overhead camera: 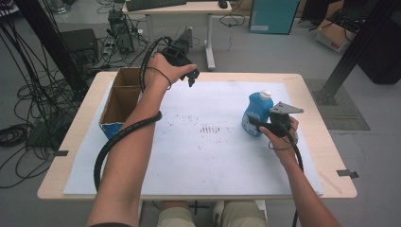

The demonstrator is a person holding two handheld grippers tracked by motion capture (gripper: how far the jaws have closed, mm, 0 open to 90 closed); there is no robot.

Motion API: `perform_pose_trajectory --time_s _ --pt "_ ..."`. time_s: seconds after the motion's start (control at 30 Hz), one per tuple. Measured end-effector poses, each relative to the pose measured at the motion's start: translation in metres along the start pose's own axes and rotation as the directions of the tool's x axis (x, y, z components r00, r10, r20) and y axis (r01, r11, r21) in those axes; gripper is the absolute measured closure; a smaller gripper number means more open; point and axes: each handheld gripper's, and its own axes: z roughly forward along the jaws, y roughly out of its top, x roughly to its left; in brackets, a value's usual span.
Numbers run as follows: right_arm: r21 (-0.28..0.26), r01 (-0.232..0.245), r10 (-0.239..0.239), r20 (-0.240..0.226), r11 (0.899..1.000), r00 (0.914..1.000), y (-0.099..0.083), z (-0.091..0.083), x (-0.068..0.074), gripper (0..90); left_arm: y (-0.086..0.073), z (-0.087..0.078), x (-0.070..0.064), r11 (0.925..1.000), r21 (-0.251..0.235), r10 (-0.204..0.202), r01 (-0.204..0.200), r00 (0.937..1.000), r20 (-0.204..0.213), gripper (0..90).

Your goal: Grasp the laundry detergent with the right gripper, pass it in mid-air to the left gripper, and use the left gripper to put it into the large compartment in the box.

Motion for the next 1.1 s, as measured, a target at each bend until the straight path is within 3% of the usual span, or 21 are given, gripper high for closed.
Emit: perform_pose_trajectory --time_s 0.8,1.1 --pt "0.015 -0.003 0.003 0.003 1.0 1.0 0.002 0.0 0.0 43.3 -0.009 -0.007 0.004 0.9998 -0.017 0.012 -0.012 0.9999 0.007 5.7" --pt "0.024 -0.014 0.014 -0.001 1.0 0.9999 0.003 0.0 -0.001 43.3 -0.013 -0.014 -0.001 0.9986 -0.025 0.047 -0.047 0.9988 0.009 5.6"
